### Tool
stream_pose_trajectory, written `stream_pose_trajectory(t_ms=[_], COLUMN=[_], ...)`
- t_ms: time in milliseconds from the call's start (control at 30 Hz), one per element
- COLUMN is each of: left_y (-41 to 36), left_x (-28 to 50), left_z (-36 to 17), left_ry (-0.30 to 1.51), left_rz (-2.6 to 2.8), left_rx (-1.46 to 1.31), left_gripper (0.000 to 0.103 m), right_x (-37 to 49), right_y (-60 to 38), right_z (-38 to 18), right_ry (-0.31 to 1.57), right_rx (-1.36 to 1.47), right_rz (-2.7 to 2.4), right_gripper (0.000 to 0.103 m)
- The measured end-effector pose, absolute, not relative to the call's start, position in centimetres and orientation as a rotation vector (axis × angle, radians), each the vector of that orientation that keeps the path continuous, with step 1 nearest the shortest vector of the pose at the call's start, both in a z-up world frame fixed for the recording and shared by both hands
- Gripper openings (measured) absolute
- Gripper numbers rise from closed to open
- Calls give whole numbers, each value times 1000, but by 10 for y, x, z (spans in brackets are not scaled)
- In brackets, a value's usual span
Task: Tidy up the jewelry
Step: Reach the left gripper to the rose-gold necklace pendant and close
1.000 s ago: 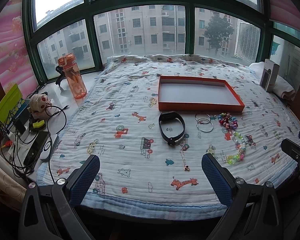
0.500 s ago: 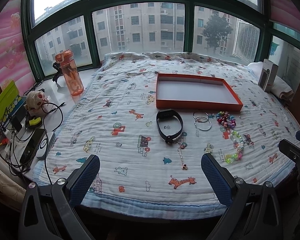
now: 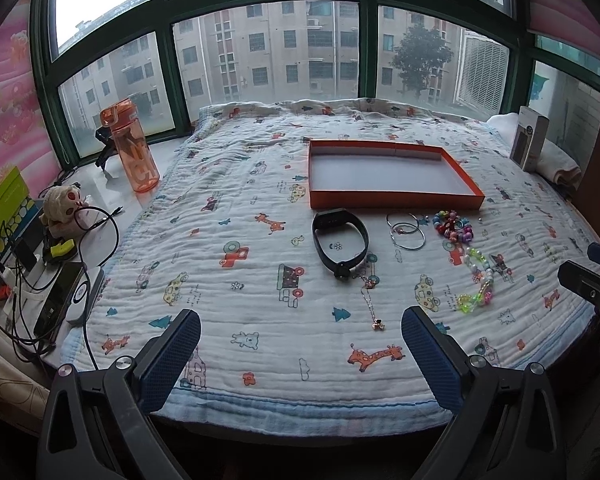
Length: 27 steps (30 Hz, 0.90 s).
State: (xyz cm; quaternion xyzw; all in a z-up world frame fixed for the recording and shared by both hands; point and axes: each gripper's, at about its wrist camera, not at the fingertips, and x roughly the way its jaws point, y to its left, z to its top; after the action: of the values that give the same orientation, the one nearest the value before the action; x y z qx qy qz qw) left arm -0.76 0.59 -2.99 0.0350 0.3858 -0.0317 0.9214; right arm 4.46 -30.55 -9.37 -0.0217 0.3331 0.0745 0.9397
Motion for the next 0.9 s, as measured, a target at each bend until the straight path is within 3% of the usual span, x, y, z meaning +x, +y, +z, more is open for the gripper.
stream_pose_trajectory(t_ms=[167,233,433,900], left_y=[-4,-10,-28,-47], left_x=[-3,1,22,61], left_z=[-46,-54,-86,-123], left_ry=[831,857,942,1008], left_rz=[-138,-182,-274,-377], left_rx=[88,81,52,68], left_gripper=[101,88,68,29], right_x=[49,50,59,83], right_y=[-304,-305,-309,-313], right_z=[-98,-101,-109,-131], right_ry=[693,697,721,790], right_rx=[-55,-57,-44,-30], right_rz=[169,173,175,191], right_gripper=[103,103,103,103])
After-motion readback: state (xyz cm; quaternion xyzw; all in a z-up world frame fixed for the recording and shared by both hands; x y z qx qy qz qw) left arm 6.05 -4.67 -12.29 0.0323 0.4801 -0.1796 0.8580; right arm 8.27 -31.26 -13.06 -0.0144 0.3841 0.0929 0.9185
